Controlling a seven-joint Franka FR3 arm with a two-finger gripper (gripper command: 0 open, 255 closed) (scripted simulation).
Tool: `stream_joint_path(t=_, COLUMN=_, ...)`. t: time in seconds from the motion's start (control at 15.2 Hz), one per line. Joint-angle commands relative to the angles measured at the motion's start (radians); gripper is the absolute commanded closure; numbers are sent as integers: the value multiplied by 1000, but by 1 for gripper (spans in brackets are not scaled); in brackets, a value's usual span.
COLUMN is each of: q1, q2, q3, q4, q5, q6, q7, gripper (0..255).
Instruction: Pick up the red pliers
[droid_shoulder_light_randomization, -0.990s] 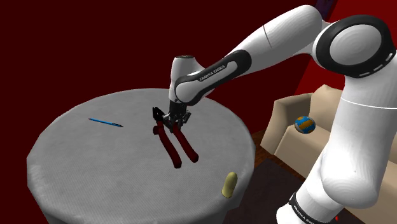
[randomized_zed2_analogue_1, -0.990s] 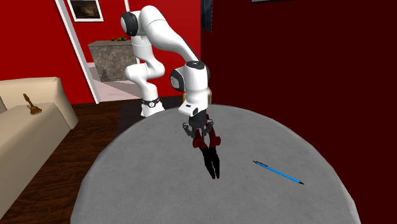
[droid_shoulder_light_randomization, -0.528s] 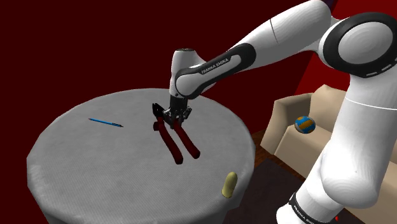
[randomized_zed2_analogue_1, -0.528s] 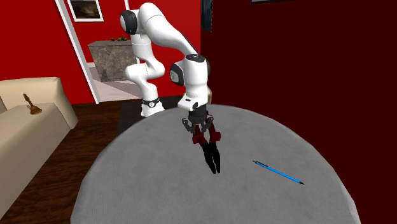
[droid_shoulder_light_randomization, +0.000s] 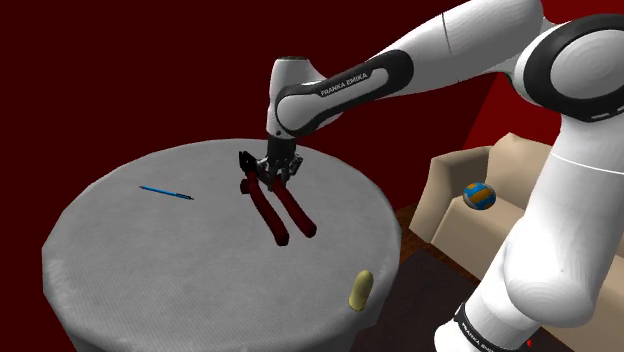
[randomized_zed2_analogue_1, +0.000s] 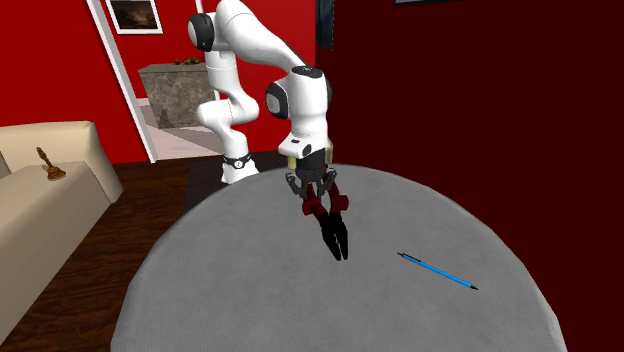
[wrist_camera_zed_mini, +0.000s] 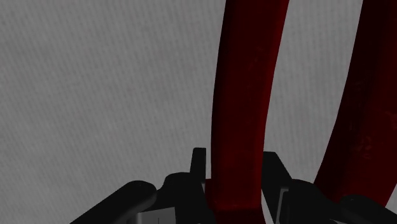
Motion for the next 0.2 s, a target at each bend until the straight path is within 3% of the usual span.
stream_joint_path(t=0.0, q1=-2, q2=-13, q3=0, q4=14, q5=4, q6=-26, q7=-4, gripper=255)
stream_joint_path(t=0.13, q1=-2, q2=-14, q3=0, q4=15, q5=4, q6=-28, q7=-5, gripper=255)
